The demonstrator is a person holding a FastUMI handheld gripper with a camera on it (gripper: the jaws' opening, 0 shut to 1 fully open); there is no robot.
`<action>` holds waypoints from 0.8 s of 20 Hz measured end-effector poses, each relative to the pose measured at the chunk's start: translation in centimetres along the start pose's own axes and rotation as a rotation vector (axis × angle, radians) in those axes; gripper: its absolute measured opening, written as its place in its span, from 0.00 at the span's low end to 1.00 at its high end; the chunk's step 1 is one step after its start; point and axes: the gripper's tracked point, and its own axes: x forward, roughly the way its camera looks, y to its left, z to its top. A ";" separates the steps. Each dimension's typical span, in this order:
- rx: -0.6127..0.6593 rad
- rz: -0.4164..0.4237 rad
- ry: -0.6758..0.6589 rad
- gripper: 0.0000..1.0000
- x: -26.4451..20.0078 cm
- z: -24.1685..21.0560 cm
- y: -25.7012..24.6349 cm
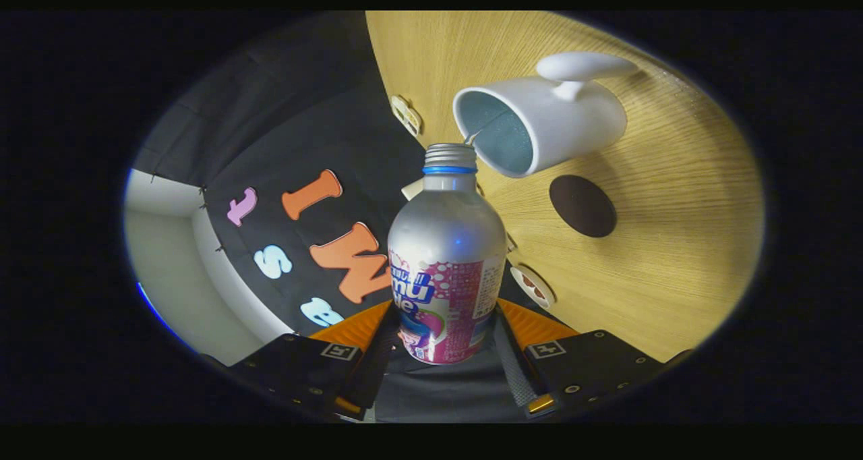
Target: Take the bottle from table, then pour the juice into the cup, finally place the bottle on the coaster
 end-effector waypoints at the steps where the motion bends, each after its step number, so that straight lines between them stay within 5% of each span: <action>1: 0.002 -0.002 -0.001 0.75 0.0 0.1 -0.1; 16: 0.077 0.003 0.009 0.75 0.1 0.2 0.7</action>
